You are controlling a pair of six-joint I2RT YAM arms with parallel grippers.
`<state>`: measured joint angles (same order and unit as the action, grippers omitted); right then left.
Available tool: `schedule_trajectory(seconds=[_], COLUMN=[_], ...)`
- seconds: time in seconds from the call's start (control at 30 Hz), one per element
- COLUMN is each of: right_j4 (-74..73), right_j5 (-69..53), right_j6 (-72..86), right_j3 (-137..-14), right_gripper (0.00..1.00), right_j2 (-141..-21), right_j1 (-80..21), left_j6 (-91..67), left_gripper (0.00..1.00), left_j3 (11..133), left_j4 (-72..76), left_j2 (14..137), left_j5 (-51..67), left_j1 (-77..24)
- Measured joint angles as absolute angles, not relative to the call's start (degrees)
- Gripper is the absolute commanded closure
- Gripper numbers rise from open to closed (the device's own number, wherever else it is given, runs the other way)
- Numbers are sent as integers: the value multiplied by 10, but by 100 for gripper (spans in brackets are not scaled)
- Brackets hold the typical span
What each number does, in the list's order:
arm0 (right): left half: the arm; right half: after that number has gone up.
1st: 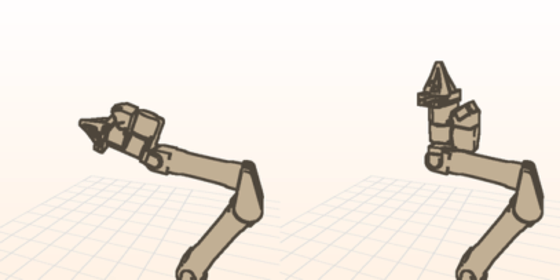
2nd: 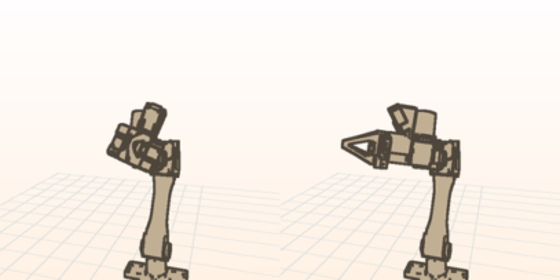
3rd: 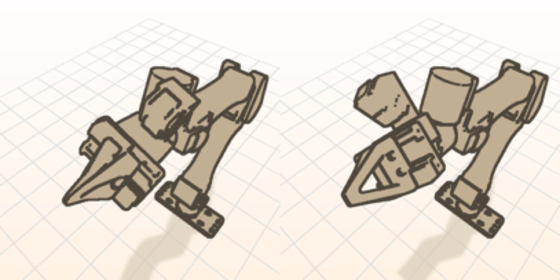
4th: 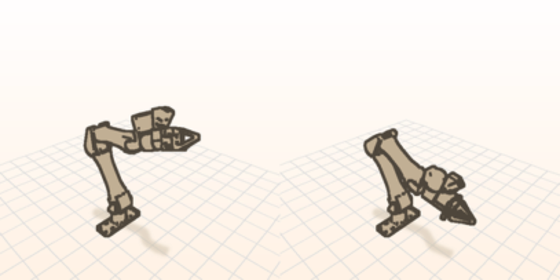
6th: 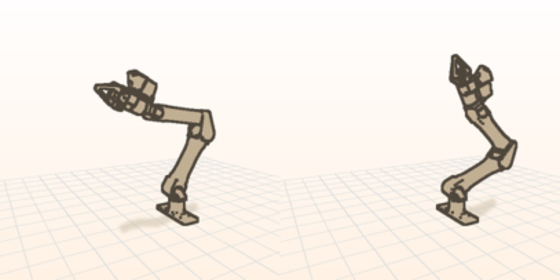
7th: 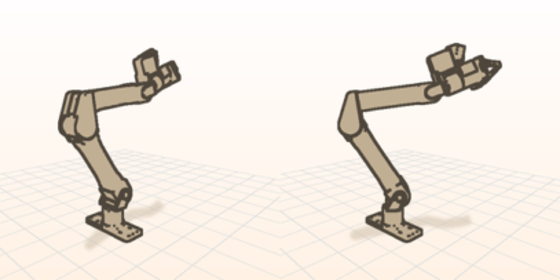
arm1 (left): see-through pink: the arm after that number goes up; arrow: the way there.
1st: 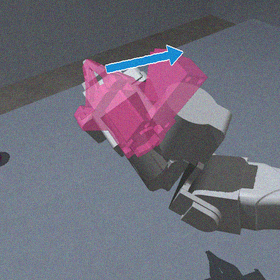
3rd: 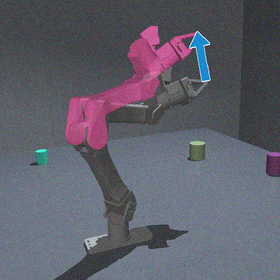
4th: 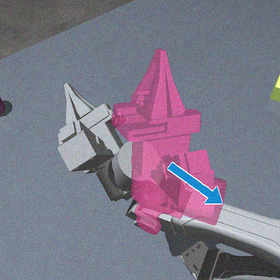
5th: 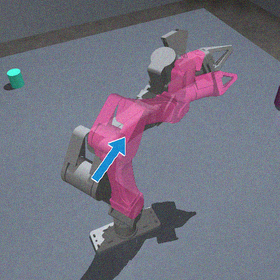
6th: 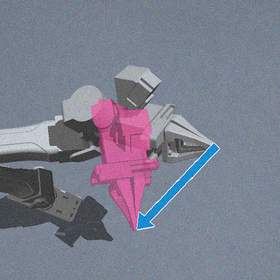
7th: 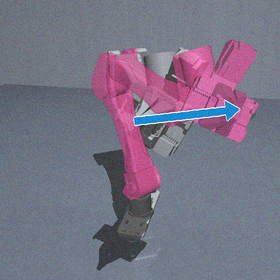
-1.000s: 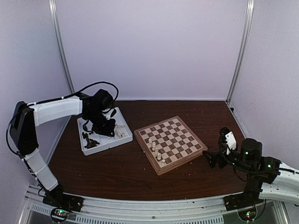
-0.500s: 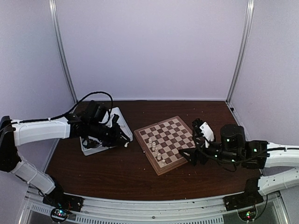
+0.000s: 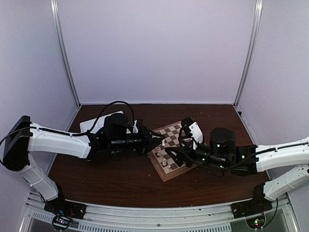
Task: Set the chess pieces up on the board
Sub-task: Place the chess piece on the chessboard.
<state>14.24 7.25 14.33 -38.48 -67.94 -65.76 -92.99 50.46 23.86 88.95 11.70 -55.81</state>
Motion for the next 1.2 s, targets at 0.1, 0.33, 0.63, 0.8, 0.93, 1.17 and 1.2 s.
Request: schedule_trajectory(seconds=[0.1,0.33,0.63,0.8,0.93,1.17,1.2], right_j4=[170,189,225,245,254,273,276], right_j5=[80,114,57,18,-6,-34,-37], right_j6=[150,202,302,342,362,383,386], right_j3=[-386,-389,-367,-367,-367,-361,-361], right_gripper=[32,32,49,50,52,61,64], right_j2=[-695,-699,-686,-693,-702,-720,-722], right_j1=[-657,-642,-580,-565,-557,-555,-555], left_j6=[-969,-994,-996,-996,-996,-996,-996], left_gripper=[93,92,91,90,90,89,89], left_j3=[515,536,539,539,539,539,539], left_j4=[291,338,347,347,347,347,347], left_j2=[932,952,947,947,947,947,947], left_j5=[110,89,83,81,78,79,79], left_j1=[-572,-581,-581,-582,-582,-582,-582])
